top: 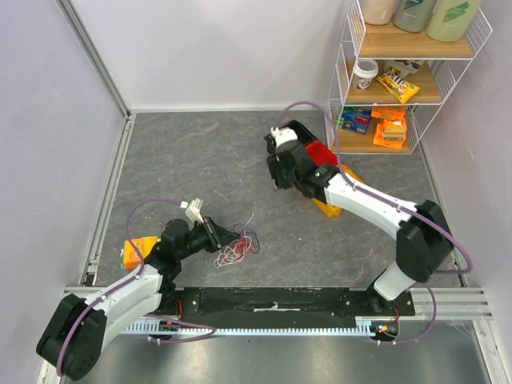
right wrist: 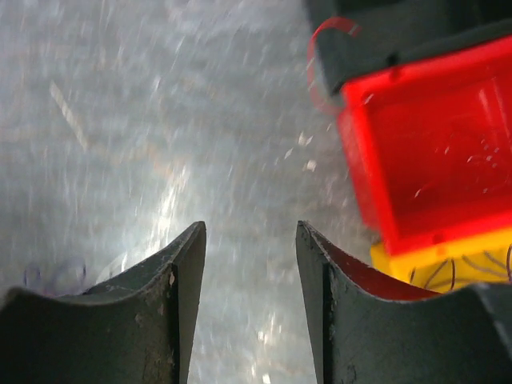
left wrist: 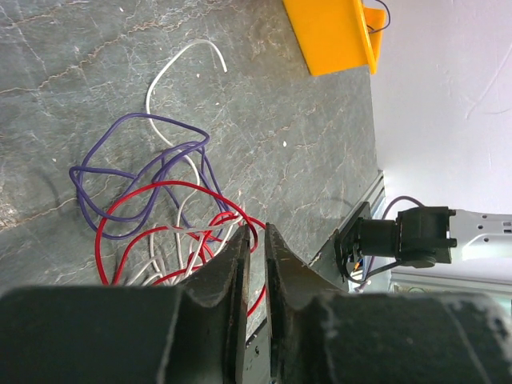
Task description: Untangle the cables
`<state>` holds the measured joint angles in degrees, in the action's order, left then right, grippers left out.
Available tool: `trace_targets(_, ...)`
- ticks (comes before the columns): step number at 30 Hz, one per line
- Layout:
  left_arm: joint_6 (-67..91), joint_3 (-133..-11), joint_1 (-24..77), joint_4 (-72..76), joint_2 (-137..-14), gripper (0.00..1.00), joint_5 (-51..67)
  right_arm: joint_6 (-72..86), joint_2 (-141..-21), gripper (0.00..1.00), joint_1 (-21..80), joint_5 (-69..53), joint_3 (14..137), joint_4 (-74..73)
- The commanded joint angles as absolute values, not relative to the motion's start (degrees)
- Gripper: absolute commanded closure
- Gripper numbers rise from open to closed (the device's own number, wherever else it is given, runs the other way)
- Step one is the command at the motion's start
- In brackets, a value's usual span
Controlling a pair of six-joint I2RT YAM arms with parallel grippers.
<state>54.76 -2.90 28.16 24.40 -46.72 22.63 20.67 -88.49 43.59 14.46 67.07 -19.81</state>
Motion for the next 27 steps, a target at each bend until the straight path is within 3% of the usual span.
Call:
trace_targets(1,54.6,1.9,28.3,27.2,-45.6,0.82,22.7,30.8,-96.1,0.46,35.0,16.5,76.6,-18.3)
trace_targets(4,54.8,2.3,28.3,27.1,-44.7,0.82,22.5,35.8,-98.5,0.51,31.8,17.9,78.0,-16.1)
trace_targets(15,54.3,2.1,28.4,27.0,-45.2,0.81,23.1,39.2,-109.2,0.52,29.1,15.3,84.5,-13.6)
trace_targets(19,54.3,2.1,28.4,27.0,-45.1,0.81,23.0,39.7,-109.5,0.58,29.0,15.0,83.9,-13.6)
trace_targets(27,54.3,1.7,28.3,27.3,-46.0,0.81,23.0,39.1,-106.8,0.85,29.1,16.5,80.5,-12.7)
